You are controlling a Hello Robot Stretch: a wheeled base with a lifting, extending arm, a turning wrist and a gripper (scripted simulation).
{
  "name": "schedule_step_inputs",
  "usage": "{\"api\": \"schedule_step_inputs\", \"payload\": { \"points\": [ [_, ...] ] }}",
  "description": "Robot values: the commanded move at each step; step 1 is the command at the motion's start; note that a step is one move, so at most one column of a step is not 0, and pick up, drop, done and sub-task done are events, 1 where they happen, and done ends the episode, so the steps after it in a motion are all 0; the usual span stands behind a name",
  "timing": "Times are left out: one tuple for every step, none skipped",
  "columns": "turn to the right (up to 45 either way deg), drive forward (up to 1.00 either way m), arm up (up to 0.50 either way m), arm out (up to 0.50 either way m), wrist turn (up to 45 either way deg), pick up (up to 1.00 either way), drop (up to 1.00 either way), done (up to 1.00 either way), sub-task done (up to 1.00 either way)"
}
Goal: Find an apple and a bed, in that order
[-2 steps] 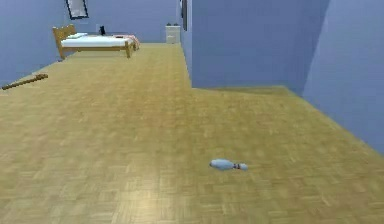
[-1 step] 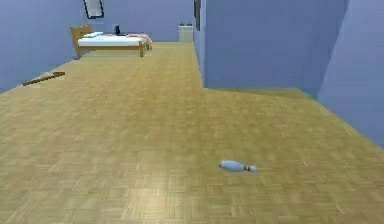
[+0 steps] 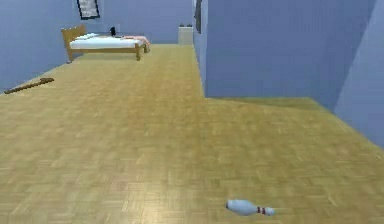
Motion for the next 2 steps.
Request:
{"api": "schedule_step_inputs", "payload": {
  "points": [
    [-27.0, 0.0, 0.0, 0.0, 0.0, 0.0, 0.0, 0.0, 0.0],
    [0.0, 0.75, 0.0, 0.0, 0.0, 0.0, 0.0, 0.0, 0.0]
  ]
}}
